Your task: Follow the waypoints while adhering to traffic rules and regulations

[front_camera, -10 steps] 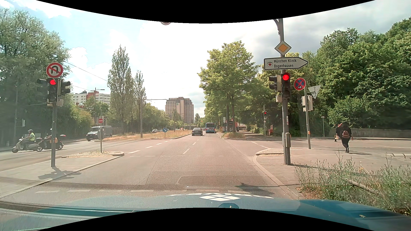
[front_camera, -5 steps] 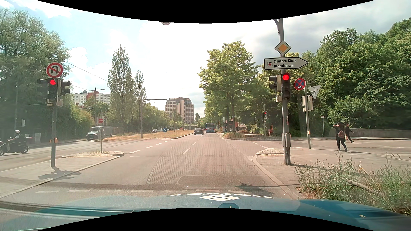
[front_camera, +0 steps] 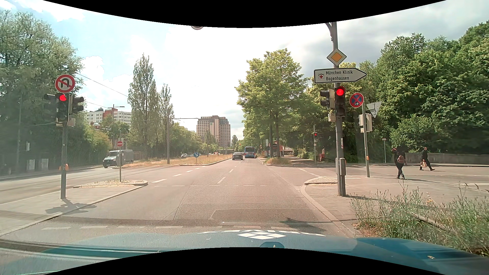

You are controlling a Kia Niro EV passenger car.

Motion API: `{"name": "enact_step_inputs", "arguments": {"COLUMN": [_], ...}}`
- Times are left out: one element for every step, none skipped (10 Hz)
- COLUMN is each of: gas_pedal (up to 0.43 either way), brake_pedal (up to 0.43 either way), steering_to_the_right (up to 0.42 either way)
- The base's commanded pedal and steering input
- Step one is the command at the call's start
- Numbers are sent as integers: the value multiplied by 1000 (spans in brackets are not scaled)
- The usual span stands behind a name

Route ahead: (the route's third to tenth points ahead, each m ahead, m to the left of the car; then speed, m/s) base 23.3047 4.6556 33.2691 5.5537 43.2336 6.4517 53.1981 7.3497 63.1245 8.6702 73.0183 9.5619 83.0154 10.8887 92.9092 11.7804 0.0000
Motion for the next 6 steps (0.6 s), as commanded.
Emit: {"name": "enact_step_inputs", "arguments": {"gas_pedal": [0,0,0,0,0,0], "brake_pedal": [287,280,280,287,287,287], "steering_to_the_right": [-6,-6,-6,-6,-6,-6]}}
